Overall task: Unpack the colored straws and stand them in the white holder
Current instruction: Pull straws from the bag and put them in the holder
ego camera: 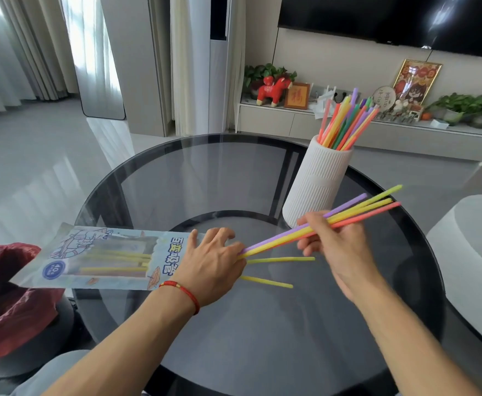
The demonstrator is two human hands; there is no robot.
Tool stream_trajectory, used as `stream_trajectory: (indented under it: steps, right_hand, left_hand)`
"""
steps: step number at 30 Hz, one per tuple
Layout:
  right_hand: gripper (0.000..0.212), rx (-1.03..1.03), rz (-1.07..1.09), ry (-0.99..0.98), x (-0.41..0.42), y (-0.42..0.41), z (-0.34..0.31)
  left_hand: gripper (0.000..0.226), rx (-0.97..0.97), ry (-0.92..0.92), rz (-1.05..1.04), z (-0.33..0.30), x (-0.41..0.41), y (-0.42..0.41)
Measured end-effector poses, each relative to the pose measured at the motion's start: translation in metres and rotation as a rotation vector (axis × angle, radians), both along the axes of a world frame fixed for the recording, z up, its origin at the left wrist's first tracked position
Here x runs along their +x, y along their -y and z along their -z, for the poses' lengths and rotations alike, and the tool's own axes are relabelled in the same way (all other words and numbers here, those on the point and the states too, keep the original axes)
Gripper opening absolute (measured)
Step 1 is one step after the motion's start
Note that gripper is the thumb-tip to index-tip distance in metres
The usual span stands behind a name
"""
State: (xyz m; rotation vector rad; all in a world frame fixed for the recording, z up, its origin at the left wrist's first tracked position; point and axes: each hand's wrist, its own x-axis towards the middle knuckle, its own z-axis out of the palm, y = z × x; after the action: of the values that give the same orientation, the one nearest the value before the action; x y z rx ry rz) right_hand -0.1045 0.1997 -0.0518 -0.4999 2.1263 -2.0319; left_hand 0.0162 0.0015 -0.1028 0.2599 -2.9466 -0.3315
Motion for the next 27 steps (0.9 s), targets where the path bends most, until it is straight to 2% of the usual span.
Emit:
stream_trajectory:
  steps: [7,13,17,21,24,27]
  right_hand:
    - [0.026,0.201,0.282,-0.351,-0.012,-0.032,-0.020]
    - [0.047,0.584,0.223,-0.629,-0.030,-0.002,-0.063]
    - [0.049,0.721,0.108,-0.640,-0.035,0.025,-0.061]
    - [0.044,0.766,0.039,-0.624,-0.032,0.034,-0.041]
    - [0.044,0.765,0.043,-0.584,-0.032,0.030,-0.036]
    - [0.045,0.679,0.101,-0.499,-0.033,0.021,-0.028]
  left_hand:
    - [0.015,0.062,-0.056,0.010,0.004,-0.005,-0.002]
    - [0.014,0.060,-0.051,0.023,0.006,-0.003,-0.003]
    - [0.014,0.064,-0.047,0.030,0.005,-0.002,-0.002]
    - [0.015,0.063,-0.028,0.030,0.005,-0.002,-0.003]
    - [0.016,0.066,-0.018,0.029,0.005,-0.003,-0.004]
    - [0.016,0.070,-0.011,0.026,0.004,-0.004,-0.004]
